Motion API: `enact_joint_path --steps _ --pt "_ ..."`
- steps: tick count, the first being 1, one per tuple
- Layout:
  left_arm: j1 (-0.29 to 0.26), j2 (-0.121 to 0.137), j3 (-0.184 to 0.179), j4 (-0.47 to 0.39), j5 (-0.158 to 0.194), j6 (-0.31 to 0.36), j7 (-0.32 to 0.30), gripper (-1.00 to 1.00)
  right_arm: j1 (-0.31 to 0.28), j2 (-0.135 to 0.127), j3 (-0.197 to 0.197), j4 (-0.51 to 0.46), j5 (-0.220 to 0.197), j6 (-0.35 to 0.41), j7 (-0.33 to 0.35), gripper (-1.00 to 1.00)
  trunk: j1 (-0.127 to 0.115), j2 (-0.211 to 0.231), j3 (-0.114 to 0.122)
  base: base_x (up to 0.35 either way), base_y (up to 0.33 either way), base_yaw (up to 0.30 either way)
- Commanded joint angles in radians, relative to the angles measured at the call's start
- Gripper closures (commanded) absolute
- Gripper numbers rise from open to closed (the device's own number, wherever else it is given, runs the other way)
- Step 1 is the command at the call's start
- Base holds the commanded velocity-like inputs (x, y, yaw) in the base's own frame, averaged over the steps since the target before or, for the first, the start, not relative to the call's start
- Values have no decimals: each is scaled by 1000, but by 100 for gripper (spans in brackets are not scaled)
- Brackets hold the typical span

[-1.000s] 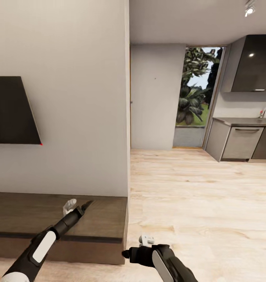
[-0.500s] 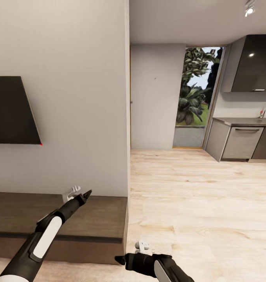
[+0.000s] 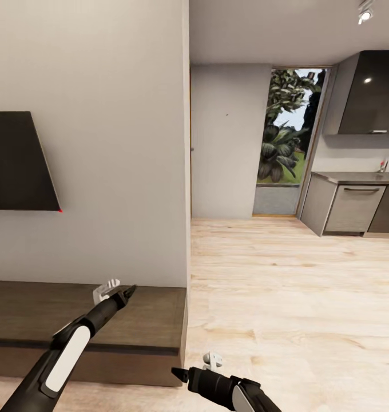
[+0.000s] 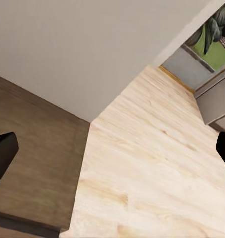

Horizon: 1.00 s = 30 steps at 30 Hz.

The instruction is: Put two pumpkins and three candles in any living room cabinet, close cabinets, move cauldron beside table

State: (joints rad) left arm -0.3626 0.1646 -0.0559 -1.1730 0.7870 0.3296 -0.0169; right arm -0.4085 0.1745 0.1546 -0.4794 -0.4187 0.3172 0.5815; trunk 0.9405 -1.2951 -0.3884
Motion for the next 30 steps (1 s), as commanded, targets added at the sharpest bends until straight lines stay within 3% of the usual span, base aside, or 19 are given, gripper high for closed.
enact_joint_path --steps 1,11,23,30 --pt "0 0 -1 -2 6 3 -1 -100 -1 0 0 -1 -8 7 1 -100 0 -1 -1 0 0 0" --pt "2 -2 -6 -5 5 2 -1 -100 0 -1 -4 1 -8 2 7 -100 0 -1 -1 0 14 0" --pt "2 -2 -17 -1 4 2 0 -100 0 -1 -6 3 -9 2 8 -100 0 -1 -1 47 148 0" --pt "2 -3 -18 -1 -29 2 0 -100 0 -1 -18 15 -9 2 8 -100 0 -1 -1 86 133 0"
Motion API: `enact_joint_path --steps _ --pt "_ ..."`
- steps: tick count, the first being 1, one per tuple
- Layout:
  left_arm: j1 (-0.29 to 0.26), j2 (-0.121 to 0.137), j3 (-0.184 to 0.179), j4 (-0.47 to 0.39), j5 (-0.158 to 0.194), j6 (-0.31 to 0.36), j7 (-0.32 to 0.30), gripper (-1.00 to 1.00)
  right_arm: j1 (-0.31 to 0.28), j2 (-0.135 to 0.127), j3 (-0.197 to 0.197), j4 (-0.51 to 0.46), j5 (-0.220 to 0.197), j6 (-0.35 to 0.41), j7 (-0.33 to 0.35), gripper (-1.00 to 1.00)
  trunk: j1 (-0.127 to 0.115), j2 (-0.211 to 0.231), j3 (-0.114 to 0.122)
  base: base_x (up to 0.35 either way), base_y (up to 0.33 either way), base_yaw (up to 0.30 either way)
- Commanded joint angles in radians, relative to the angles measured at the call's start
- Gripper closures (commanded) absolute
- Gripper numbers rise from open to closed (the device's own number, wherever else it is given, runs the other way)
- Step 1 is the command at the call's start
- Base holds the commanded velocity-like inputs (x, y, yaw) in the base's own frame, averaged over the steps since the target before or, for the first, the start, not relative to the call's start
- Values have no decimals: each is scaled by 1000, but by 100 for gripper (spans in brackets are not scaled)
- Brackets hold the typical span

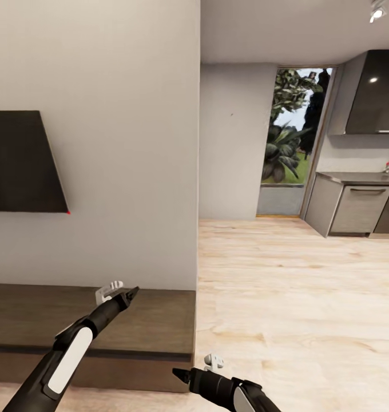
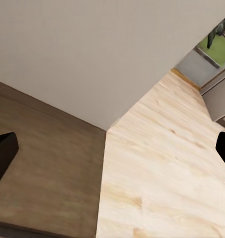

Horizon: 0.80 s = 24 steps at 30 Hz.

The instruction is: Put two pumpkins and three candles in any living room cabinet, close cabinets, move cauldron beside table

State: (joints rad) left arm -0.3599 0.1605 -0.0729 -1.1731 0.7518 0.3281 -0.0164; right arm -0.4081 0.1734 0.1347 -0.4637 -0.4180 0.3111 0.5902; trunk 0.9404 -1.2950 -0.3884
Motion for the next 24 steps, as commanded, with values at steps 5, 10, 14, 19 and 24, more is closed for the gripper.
enact_joint_path --steps 5,10,14,19,24 --pt "-1 1 -1 1 -1 3 0 -100 -1 -1 -76 19 -7 8 -1 -100 0 -1 -1 33 85 0" --pt "-1 1 -1 1 -2 3 0 -100 0 0 -87 23 -7 -42 -7 -100 0 -1 -1 4 12 0" --pt "-1 1 -1 1 -2 3 0 -100 -1 1 -91 23 -8 -58 -14 -100 0 -1 -1 1 3 0" --pt "-1 1 -1 0 -2 3 0 -100 -1 1 -95 22 -10 -58 -48 -100 0 -1 -1 0 0 0" --pt "-1 1 -1 0 -2 3 0 -100 -1 1 -96 22 -10 -62 -58 -100 0 -1 -1 0 27 0"
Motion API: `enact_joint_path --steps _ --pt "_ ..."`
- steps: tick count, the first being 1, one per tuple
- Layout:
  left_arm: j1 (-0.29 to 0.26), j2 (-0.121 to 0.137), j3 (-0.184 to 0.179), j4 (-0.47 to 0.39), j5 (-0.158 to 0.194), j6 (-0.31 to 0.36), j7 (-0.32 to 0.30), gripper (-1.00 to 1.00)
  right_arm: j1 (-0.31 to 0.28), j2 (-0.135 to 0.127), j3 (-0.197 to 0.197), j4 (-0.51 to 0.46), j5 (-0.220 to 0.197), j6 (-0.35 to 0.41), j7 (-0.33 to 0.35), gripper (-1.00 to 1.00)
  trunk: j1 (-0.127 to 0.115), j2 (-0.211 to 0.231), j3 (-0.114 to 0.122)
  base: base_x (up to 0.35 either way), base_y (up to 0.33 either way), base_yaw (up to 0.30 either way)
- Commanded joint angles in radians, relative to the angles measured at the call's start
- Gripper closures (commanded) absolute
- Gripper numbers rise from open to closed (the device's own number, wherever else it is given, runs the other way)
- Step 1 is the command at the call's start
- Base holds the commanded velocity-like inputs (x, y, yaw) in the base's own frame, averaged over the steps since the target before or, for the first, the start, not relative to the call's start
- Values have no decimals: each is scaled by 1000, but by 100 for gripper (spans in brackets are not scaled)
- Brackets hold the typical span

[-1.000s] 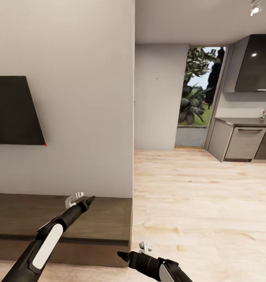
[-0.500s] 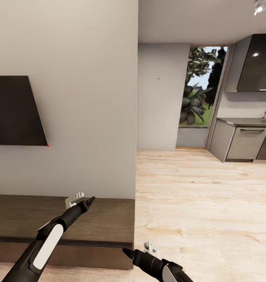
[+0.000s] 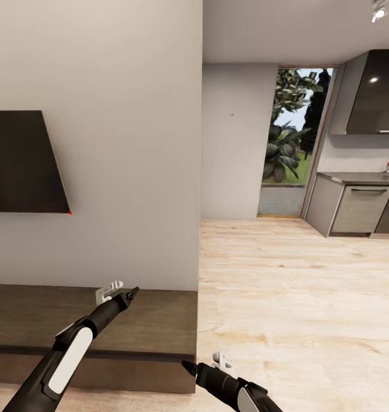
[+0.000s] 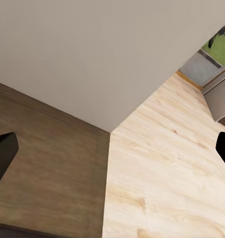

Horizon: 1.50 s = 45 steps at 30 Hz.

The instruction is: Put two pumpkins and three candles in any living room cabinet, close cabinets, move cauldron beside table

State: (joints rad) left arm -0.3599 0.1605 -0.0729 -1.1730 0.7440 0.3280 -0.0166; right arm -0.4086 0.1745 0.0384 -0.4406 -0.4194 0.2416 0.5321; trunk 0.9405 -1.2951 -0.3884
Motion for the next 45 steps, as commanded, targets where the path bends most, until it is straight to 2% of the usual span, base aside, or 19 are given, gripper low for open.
enact_joint_path --steps 1,7,12,16,23,26,28,32,36,38,45 --pt "-1 1 -1 0 6 3 0 -100 0 0 1 -1 -8 7 -1 -100 0 -1 -1 0 130 0" --pt "-1 1 -1 -1 6 3 0 -100 0 0 -2 14 -8 5 -11 -100 0 -1 -1 0 121 0" --pt "-1 1 -1 -2 6 3 0 -100 0 0 -63 41 -27 5 -19 -100 0 -1 -1 33 117 0" --pt "-1 1 -1 -1 6 3 -1 -100 -1 0 -78 50 -35 6 -26 -100 0 -1 -1 20 54 0" --pt "-1 2 0 -3 6 3 -2 -100 -2 0 -83 49 -42 4 -173 -100 0 -1 -1 4 11 0" --pt "-1 2 0 -6 6 3 -3 -100 -2 0 -84 54 -82 6 -187 -100 0 -1 -1 1 2 0" --pt "-1 2 0 -9 6 3 -4 -100 -2 0 -84 60 -192 13 -148 -100 0 -1 -1 0 1 0" --pt "0 4 -1 -23 6 4 -5 -100 -18 -8 -82 110 -294 17 -99 -100 0 -1 -1 0 0 0" --pt "2 7 -1 -35 7 5 -5 -100 -25 -13 -81 140 -318 17 -58 -100 0 -1 -1 0 0 0" --pt "10 9 -1 -49 7 5 -5 -100 -27 -15 -80 151 -324 16 13 -100 8 -15 -7 0 0 0" --pt "28 10 0 -81 6 5 -5 -100 -28 -17 -79 156 -326 12 74 -100 35 -64 -29 0 0 0"
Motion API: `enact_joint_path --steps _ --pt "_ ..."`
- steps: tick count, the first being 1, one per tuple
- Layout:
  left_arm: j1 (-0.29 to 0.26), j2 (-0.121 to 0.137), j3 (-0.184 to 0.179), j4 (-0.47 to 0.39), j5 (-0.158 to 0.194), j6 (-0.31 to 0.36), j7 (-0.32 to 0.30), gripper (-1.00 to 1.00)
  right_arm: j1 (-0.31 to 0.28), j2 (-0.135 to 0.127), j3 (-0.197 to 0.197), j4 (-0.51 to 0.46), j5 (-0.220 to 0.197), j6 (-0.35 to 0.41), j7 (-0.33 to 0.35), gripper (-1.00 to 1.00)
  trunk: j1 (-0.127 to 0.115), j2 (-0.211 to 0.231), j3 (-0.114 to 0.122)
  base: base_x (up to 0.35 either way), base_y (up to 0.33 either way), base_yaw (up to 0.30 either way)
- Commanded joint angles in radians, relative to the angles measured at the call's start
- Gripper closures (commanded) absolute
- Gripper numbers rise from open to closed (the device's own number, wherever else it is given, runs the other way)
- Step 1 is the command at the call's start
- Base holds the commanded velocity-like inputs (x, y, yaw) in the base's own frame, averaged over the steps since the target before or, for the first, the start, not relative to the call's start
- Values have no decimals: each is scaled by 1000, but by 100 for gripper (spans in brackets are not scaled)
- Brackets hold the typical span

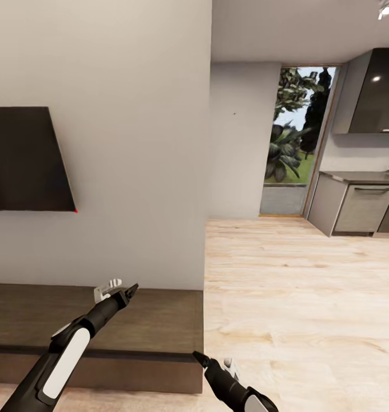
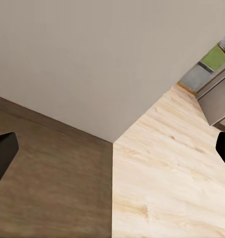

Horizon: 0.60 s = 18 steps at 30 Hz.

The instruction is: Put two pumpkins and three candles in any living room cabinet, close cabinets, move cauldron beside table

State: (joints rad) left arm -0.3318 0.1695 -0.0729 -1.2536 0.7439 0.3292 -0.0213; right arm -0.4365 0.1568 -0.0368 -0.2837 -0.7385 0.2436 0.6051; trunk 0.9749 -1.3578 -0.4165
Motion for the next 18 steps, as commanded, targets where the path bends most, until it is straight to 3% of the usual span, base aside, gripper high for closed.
enact_joint_path --steps 1,11,18 --pt "1 1 -1 -3 6 4 0 -100 -1 0 -3 -1 -8 9 7 -100 4 -8 -4 0 0 0" --pt "2 1 0 -7 7 4 0 -100 -1 -7 -2 -2 -5 7 85 -100 42 -78 -36 0 0 0" --pt "3 2 -1 -11 8 5 -1 -100 0 -44 0 -2 -4 5 192 -100 69 -127 -58 0 0 0"
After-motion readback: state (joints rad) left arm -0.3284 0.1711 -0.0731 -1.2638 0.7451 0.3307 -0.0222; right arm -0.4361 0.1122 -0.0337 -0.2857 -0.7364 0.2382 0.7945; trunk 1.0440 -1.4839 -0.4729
